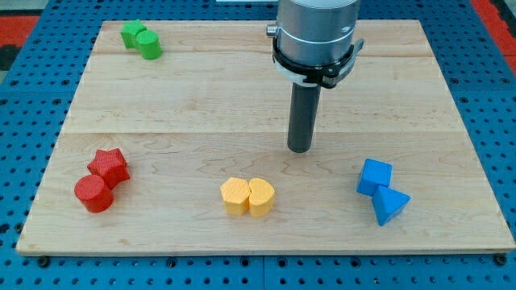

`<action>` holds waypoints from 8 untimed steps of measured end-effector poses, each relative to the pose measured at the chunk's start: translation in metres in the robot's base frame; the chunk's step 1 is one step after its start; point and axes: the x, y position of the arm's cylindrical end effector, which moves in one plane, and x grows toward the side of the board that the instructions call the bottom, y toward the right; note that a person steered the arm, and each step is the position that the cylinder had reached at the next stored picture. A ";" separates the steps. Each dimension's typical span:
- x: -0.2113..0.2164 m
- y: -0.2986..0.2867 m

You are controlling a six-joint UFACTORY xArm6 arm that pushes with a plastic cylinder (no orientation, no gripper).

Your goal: Move your arm to the top of the red star

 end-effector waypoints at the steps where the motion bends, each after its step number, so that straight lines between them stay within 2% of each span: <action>1: 0.000 0.000; 3: -0.003 -0.001; 4: -0.012 -0.042; 6: -0.059 -0.153; 8: -0.093 -0.221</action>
